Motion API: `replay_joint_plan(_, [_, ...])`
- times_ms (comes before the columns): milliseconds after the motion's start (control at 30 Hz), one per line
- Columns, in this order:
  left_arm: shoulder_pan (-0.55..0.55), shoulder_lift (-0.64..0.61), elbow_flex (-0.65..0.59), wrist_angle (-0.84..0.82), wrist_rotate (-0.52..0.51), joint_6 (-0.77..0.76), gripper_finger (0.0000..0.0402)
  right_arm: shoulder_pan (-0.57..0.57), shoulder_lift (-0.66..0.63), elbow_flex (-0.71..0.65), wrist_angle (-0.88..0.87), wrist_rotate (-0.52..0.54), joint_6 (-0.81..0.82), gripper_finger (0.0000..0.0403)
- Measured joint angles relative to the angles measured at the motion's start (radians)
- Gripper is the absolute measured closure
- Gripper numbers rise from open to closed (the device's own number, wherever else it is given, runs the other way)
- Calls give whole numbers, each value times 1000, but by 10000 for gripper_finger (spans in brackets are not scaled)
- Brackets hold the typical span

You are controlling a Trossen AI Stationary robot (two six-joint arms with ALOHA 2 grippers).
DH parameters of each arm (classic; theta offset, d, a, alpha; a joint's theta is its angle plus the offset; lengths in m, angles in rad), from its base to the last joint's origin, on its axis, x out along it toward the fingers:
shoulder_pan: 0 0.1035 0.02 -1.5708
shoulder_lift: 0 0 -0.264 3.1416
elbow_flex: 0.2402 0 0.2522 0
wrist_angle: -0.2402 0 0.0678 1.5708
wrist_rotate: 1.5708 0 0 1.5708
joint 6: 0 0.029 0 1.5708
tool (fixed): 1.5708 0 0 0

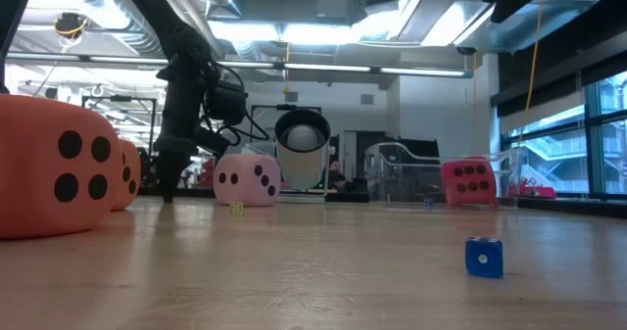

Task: Pick & Place Dice
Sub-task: Put the small yellow dice into the transparent container

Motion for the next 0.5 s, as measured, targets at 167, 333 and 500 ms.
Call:
replay_joint_plan(167, [0, 0, 0, 9, 0, -2, 314, 0, 0, 0, 0, -1, 2, 229])
replay_joint_plan(333, [0, 0, 0, 13, 0, -2, 363, 0, 0, 0, 0, -9, 4, 229])
replay_joint_plan(500, [0, 0, 2, 6, -3, -2, 390, 0, 0, 0, 0, -11, 5, 229])
